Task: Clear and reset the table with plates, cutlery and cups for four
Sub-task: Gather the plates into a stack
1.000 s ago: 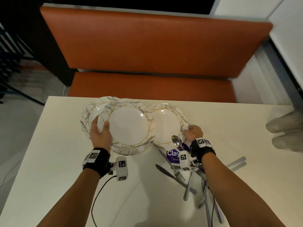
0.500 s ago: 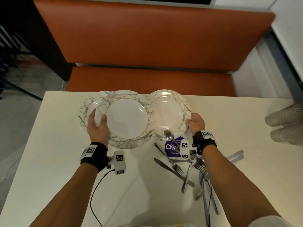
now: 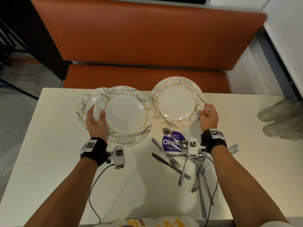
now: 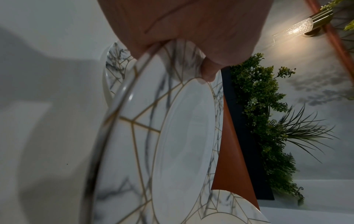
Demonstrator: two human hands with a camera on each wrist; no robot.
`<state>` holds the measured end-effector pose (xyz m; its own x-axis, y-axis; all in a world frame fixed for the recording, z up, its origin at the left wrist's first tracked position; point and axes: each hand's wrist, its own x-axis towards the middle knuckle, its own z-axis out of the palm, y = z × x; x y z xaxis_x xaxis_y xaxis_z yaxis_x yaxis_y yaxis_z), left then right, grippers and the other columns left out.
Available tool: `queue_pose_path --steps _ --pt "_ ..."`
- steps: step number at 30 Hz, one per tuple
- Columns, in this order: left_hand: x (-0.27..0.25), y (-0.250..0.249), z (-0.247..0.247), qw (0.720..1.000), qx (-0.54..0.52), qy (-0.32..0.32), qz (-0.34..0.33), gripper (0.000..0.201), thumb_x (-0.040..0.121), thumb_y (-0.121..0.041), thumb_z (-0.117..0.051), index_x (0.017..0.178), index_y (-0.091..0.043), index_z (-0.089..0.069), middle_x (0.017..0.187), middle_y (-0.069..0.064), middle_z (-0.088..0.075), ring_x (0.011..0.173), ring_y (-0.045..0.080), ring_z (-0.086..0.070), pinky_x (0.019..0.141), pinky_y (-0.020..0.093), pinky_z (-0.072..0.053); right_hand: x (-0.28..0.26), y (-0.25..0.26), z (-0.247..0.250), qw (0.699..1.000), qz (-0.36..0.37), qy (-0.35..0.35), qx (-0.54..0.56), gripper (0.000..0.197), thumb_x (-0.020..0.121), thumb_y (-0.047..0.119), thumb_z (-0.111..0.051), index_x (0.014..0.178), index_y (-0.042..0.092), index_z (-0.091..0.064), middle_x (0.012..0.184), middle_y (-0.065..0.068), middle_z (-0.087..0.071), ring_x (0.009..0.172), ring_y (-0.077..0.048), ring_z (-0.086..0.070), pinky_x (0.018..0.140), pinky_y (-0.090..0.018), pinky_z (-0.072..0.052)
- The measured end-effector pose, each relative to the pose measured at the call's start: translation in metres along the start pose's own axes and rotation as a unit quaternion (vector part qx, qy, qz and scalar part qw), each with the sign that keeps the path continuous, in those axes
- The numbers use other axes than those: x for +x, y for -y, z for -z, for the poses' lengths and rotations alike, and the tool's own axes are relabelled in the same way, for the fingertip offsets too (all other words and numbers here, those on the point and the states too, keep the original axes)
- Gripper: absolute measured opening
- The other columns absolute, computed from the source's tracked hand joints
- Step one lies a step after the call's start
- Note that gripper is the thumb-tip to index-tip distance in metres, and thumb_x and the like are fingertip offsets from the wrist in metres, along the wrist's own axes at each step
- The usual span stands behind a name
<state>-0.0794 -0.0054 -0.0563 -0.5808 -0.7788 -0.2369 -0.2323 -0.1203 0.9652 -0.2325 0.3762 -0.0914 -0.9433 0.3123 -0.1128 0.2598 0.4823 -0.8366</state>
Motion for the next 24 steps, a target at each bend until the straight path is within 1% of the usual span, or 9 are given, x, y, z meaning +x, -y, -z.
queue_pose_path --steps 3,7,11,12,15,18,20,22,24 --pt "-0.003 0.001 0.000 1.000 0.008 0.004 0.000 0.045 0.096 -0.036 -0.061 0.141 -0.034 -0.056 0.139 -0.006 -0.060 0.125 0.015 -0.060 0.104 0.044 -0.054 -0.005 0.002 0.005 1.000 0.006 -0.022 0.003 0.025 0.092 0.006 -0.064 0.115 0.017 -0.063 0.085 -0.003 -0.065 0.090 -0.031 -0.067 0.087 -0.043 -0.059" --pt "-0.007 0.000 0.001 1.000 0.003 0.005 0.002 0.046 0.098 -0.035 -0.060 0.143 -0.031 -0.055 0.142 -0.003 -0.058 0.125 0.015 -0.060 0.103 0.040 -0.055 -0.009 0.012 0.016 0.997 0.017 -0.068 0.041 0.026 0.093 0.006 -0.061 0.119 0.013 -0.064 0.090 -0.004 -0.062 0.086 -0.018 -0.060 0.081 -0.030 -0.052" --pt "-0.012 -0.002 -0.002 1.000 0.005 0.020 -0.002 0.046 0.103 -0.025 -0.057 0.148 -0.024 -0.051 0.143 -0.006 -0.052 0.128 0.012 -0.052 0.091 0.014 -0.046 -0.002 0.021 0.029 0.996 0.025 -0.079 0.040 0.029 0.093 0.009 -0.057 0.119 0.015 -0.067 0.093 -0.003 -0.062 0.089 -0.018 -0.059 0.087 -0.033 -0.053" --pt "-0.014 -0.004 -0.002 1.000 0.005 0.030 -0.004 0.046 0.104 -0.025 -0.057 0.149 -0.024 -0.050 0.144 -0.005 -0.052 0.128 0.011 -0.052 0.090 0.013 -0.046 -0.002 0.024 0.030 0.997 0.027 -0.068 0.032 0.031 0.092 0.011 -0.055 0.119 0.017 -0.068 0.096 -0.003 -0.066 0.092 -0.020 -0.061 0.091 -0.035 -0.054" --pt "-0.020 -0.001 -0.004 0.998 0.005 0.060 0.000 0.045 0.102 -0.030 -0.058 0.147 -0.028 -0.053 0.145 -0.005 -0.057 0.132 0.015 -0.055 0.108 0.033 -0.050 -0.009 0.030 0.028 0.999 0.027 -0.021 0.027 0.035 0.092 0.011 -0.050 0.121 0.018 -0.069 0.114 -0.008 -0.070 0.106 -0.025 -0.064 0.095 -0.035 -0.053" --pt "-0.027 0.002 -0.006 0.996 -0.004 0.085 0.037 0.043 0.099 -0.034 -0.059 0.141 -0.040 -0.057 0.146 -0.005 -0.058 0.135 0.018 -0.054 0.113 0.047 -0.046 -0.027 0.035 0.016 0.999 0.026 0.031 0.017 0.035 0.095 0.008 -0.048 0.122 0.014 -0.070 0.118 -0.010 -0.070 0.104 -0.026 -0.064 0.091 -0.034 -0.054" --pt "-0.034 0.005 -0.006 0.993 -0.026 0.096 0.067 0.042 0.098 -0.033 -0.059 0.138 -0.044 -0.058 0.148 -0.003 -0.056 0.136 0.018 -0.052 0.115 0.051 -0.043 -0.043 0.034 0.002 0.998 0.006 0.058 0.013 0.035 0.094 0.009 -0.048 0.119 0.017 -0.071 0.109 -0.008 -0.071 0.089 -0.022 -0.066 0.077 -0.030 -0.055" --pt "-0.041 0.010 -0.004 0.989 -0.054 0.108 0.088 0.043 0.102 -0.024 -0.055 0.144 -0.036 -0.057 0.150 -0.003 -0.054 0.136 0.015 -0.049 0.119 0.046 -0.037 -0.063 0.035 -0.013 0.995 -0.021 0.089 0.030 0.033 0.095 0.010 -0.048 0.113 0.023 -0.073 0.089 -0.006 -0.070 0.065 -0.017 -0.060 0.058 -0.026 -0.050" --pt "-0.046 0.015 -0.001 0.986 -0.068 0.111 0.101 0.043 0.104 -0.020 -0.053 0.146 -0.030 -0.056 0.152 -0.004 -0.052 0.138 0.013 -0.046 0.122 0.044 -0.030 -0.083 0.037 -0.029 0.993 -0.029 0.109 0.029 0.030 0.098 0.010 -0.047 0.110 0.026 -0.070 0.083 -0.004 -0.067 0.059 -0.015 -0.056 0.050 -0.022 -0.048"
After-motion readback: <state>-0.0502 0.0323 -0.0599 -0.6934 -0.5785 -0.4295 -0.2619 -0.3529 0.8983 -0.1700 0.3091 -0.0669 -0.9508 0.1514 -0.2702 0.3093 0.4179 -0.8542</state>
